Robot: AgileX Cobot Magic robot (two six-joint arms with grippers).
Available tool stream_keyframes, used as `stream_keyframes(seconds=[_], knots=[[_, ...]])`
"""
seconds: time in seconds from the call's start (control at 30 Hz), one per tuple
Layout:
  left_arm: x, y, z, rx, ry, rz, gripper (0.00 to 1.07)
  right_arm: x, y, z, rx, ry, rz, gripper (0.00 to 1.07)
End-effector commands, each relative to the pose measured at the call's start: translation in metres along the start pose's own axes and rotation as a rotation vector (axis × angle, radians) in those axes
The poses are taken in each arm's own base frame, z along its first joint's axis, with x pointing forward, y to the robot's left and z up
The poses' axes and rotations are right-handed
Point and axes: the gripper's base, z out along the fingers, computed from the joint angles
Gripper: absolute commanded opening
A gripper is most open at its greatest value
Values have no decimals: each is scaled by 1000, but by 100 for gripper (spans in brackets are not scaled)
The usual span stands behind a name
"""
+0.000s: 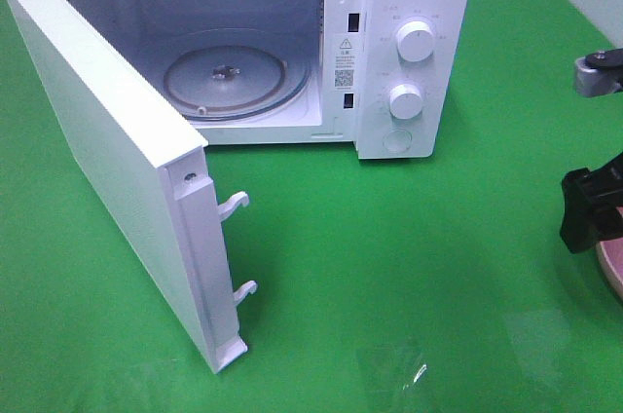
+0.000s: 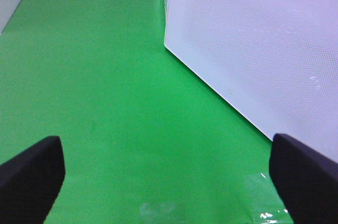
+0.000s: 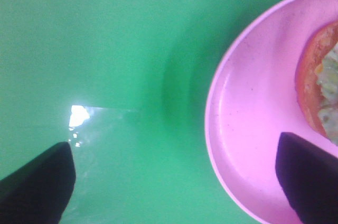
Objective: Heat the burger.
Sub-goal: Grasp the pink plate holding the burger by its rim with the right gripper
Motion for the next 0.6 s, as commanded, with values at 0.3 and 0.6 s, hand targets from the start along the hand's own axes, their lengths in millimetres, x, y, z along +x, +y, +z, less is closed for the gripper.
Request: stream_keyframes(seconds=[0.3,0.6], knots=[[0,0,-2,11,-26,2,100,12,-3,42,6,50,-25,89],[0,0,-2,11,-26,2,100,13,-1,72,2,111,-65,85]])
